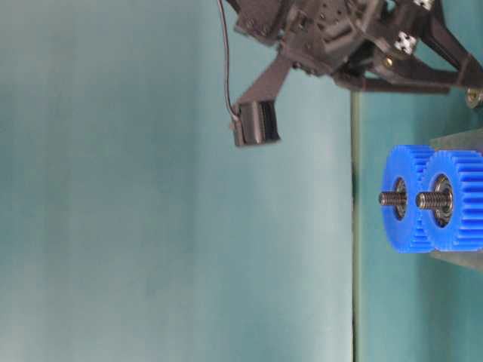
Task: Insert the washer onto the shaft.
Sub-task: 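Lower the right gripper and pinch the upper silver washer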
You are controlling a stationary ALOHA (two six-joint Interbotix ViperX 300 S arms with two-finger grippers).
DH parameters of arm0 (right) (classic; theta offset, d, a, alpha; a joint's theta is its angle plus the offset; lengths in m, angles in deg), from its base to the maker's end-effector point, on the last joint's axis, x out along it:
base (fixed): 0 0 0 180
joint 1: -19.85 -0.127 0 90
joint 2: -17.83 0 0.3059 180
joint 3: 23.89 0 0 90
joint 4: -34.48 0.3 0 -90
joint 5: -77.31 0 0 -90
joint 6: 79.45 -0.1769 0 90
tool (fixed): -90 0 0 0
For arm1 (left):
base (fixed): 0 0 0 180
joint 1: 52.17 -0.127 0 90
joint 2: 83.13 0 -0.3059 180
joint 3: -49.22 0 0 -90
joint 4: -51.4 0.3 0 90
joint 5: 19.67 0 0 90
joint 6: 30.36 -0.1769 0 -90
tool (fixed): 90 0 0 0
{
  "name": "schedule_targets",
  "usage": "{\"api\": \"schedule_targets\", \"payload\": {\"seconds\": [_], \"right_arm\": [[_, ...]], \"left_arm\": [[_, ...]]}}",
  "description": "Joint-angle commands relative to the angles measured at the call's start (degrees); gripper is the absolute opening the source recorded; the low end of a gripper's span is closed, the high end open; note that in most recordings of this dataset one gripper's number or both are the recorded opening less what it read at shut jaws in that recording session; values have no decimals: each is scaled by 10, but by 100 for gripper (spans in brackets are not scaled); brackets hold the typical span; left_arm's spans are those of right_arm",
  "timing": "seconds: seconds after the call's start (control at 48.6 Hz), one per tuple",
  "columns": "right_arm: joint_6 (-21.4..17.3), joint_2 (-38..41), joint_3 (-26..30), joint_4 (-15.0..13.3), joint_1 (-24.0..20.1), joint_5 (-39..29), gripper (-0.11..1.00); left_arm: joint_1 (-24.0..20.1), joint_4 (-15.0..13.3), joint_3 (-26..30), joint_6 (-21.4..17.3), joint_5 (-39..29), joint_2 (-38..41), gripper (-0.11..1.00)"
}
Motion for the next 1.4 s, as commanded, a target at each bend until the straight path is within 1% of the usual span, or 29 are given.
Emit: {"api": "schedule_targets", "payload": {"seconds": [0.0,0.37,0.679,0.843,0.967,1.193,1.275,1.378], "right_arm": [[4,-3,13,0,-4,4,78],[1,13,5,-1,-5,-6,77],[0,9,4,0,-5,-45,75],[0,4,4,-1,-5,-54,65],[-1,3,4,0,-5,-57,54],[-2,3,8,1,-4,-85,34],[-3,3,9,1,-4,-85,33],[-18,3,12,0,-1,-84,33]], "left_arm": [[-2,1,13,1,5,2,0],[-2,1,18,2,5,4,0],[-2,1,16,2,6,4,0],[-2,1,15,3,6,3,0],[-2,1,15,3,7,3,0],[-2,1,16,3,11,-1,0],[-2,1,14,3,14,-1,0],[-2,1,13,3,15,-1,0]]}}
